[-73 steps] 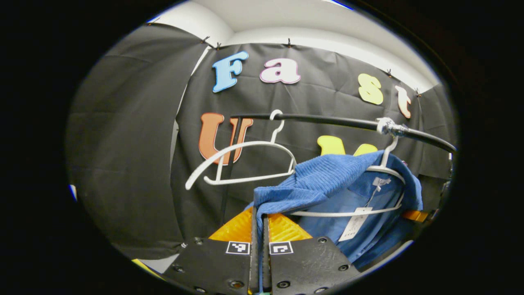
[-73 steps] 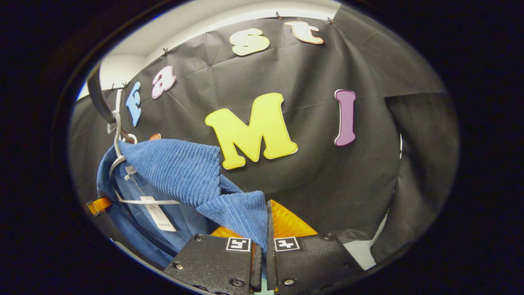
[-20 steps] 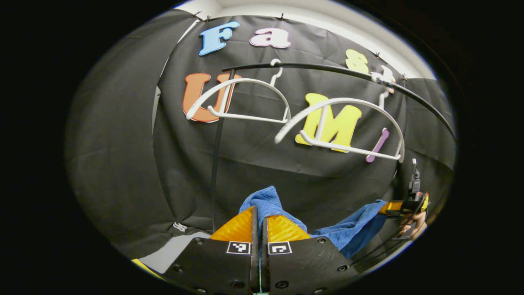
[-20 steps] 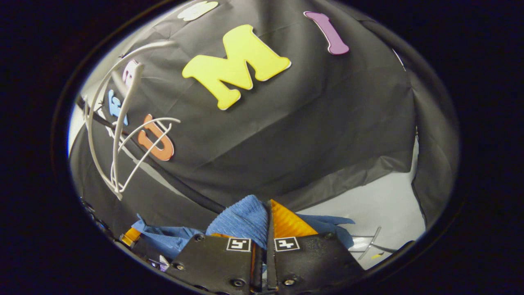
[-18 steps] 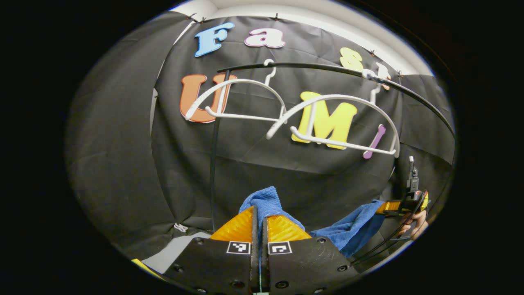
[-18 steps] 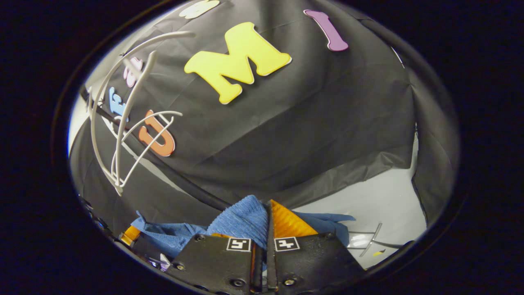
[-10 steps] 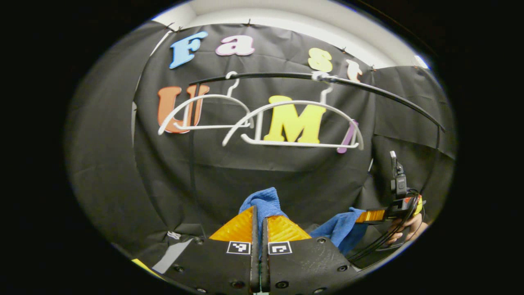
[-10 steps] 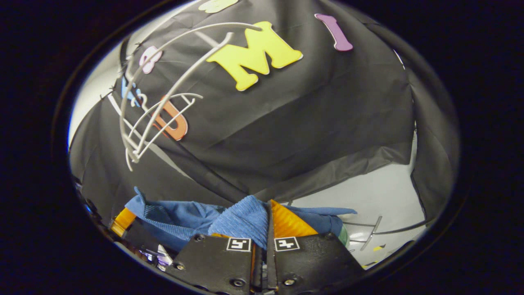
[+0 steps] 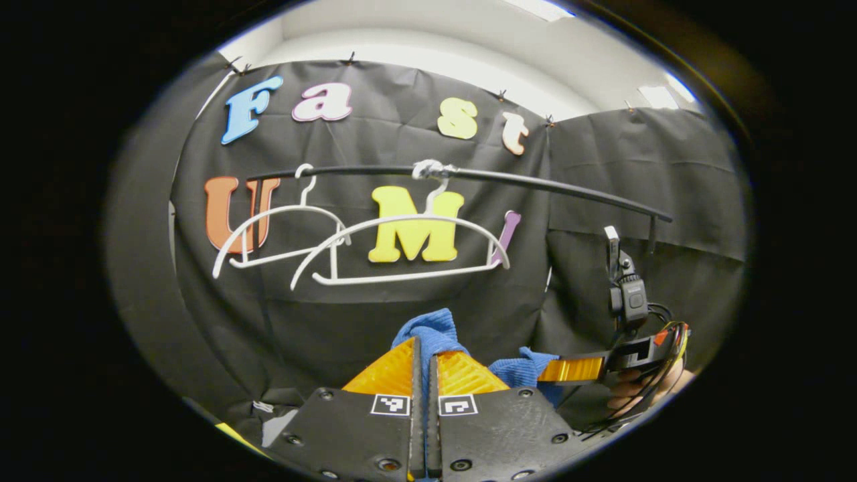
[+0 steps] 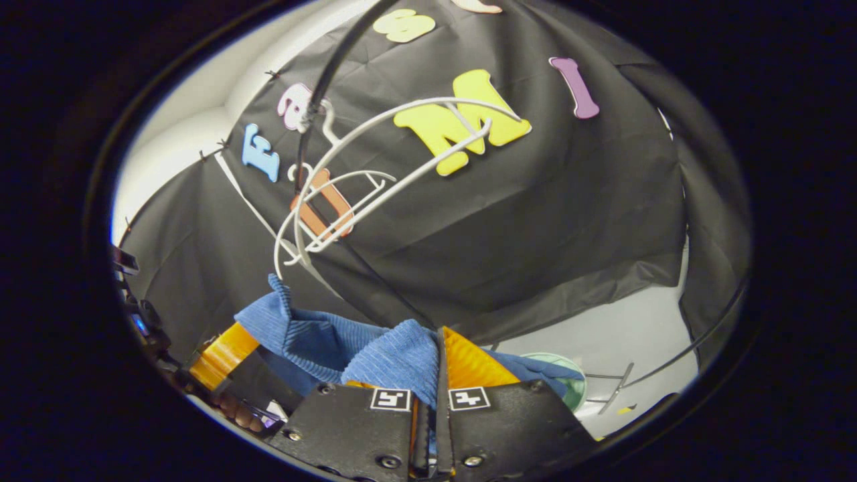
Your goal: Grasp the clothes on the hanger with both hands and then place them into the laundry hamper below.
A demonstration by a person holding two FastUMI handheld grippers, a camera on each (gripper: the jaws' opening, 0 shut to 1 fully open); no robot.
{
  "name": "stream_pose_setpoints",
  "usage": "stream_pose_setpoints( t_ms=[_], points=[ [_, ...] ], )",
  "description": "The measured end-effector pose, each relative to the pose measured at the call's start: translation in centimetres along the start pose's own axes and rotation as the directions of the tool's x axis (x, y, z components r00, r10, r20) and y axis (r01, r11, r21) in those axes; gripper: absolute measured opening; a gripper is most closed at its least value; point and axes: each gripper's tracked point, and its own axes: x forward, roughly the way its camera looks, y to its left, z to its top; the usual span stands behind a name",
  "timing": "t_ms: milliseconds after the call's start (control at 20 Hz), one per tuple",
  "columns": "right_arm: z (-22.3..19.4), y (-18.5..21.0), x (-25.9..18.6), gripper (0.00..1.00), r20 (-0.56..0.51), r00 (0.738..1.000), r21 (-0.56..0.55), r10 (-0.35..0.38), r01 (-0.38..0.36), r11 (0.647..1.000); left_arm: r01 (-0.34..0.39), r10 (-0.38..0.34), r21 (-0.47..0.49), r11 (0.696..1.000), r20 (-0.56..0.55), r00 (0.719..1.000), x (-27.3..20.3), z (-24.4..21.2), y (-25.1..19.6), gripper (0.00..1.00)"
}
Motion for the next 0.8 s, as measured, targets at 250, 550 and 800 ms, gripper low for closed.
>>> stream_pose_setpoints(
  t_ms=[250,550,800],
  points=[
    [-0.3,0.0,-0.1,0.07,-0.010,1.000,-0.021,0.017,-0.017,1.000,-0.006,0.006,0.033,0.999,0.000,1.000,-0.3,0.2,-0.7,0.02],
    [-5.7,-5.7,5.6,0.08,-0.194,0.980,-0.012,-0.037,0.036,0.999,-0.125,0.123,-0.004,0.992,-0.163,0.979,2.2,-8.5,2.4,0.02],
    [-10.5,-9.9,10.3,0.08,-0.316,0.946,0.029,-0.070,0.084,0.996,-0.210,0.193,-0.027,0.977,-0.290,0.937,3.9,-15.6,4.7,0.02]
  ],
)
